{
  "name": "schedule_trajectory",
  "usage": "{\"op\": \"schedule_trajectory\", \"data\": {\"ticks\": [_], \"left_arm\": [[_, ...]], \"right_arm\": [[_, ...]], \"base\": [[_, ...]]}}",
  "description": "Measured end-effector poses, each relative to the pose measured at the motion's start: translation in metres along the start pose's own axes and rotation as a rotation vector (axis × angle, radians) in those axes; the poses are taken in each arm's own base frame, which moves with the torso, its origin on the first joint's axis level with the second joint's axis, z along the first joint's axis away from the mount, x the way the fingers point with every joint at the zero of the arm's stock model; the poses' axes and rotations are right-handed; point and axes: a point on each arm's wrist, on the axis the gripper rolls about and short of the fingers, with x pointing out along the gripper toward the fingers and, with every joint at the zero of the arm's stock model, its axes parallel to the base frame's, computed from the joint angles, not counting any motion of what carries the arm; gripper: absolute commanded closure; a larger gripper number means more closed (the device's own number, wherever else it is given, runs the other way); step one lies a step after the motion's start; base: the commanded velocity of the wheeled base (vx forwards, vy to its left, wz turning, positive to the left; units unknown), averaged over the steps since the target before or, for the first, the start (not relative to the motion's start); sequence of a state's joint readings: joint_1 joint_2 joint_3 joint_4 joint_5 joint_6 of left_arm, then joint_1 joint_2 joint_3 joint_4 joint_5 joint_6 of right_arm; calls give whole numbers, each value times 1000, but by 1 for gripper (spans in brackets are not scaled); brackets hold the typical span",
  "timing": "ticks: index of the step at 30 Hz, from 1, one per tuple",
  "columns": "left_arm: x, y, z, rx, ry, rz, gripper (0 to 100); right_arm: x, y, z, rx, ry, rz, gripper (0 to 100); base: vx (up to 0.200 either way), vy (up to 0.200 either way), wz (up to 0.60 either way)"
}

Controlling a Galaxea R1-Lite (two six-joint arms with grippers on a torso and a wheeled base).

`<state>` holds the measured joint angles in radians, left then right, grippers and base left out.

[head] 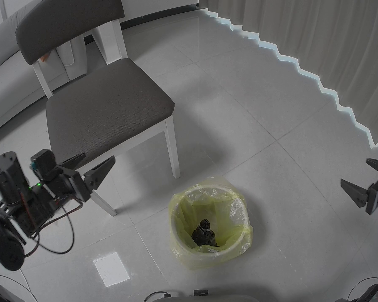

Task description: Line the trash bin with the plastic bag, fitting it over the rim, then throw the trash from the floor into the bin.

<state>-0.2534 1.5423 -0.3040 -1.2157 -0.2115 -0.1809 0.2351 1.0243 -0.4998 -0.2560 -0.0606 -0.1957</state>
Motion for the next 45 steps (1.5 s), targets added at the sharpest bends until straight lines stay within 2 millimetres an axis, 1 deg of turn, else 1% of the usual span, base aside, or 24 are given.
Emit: {"op": "schedule_trajectory", "data": {"ticks": [4, 7, 11, 13, 18, 20, 23, 26, 29, 33, 37, 39, 42, 45], "left_arm": [[-39, -11, 14, 10, -29, -8, 0], [-68, -18, 19, 16, -46, -12, 0], [-106, -26, 21, 22, -61, -12, 0], [-124, -29, 19, 25, -70, -7, 0], [-167, -35, 6, 38, -92, 6, 0], [-183, -37, -5, 42, -86, 19, 0], [-203, -38, -29, 57, -54, 68, 0], [-216, -36, -54, 95, -1, 164, 0], [-223, -33, -70, 137, 17, 301, 0], [-229, -30, -77, 178, -20, 441, 0], [-231, -31, -79, 197, -43, 501, 0], [-232, -32, -80, 208, -57, 514, 0], [-234, -35, -82, 214, -81, 483, 0], [-236, -35, -85, 172, -89, 482, 0]], "right_arm": [[-39, -3, -17, 34, -62, -48, 0], [-64, -2, -30, 59, -113, -53, 0], [-95, 3, -49, 79, -186, -30, 0], [-106, 6, -58, 88, -219, -23, 0], [-123, 15, -82, 115, -267, -18, 0], [-127, 18, -92, 127, -281, -27, 0], [-126, 22, -111, 149, -286, -55, 0], [-121, 26, -130, 180, -282, -102, 0], [-118, 28, -143, 205, -286, -165, 0], [-117, 28, -149, 225, -309, -220, 0], [-118, 29, -151, 233, -321, -245, 0], [-118, 29, -151, 235, -326, -248, 0], [-118, 29, -152, 238, -330, -251, 0], [-118, 29, -152, 236, -332, -252, 0]], "base": [[0, 0, 0], [0, 0, 0], [0, 0, 0], [0, 0, 0], [0, 0, 0], [0, 0, 0], [0, 0, 0], [0, 0, 0], [0, 0, 0], [0, 0, 0], [0, 0, 0], [0, 0, 0], [0, 0, 0], [0, 0, 0]]}}
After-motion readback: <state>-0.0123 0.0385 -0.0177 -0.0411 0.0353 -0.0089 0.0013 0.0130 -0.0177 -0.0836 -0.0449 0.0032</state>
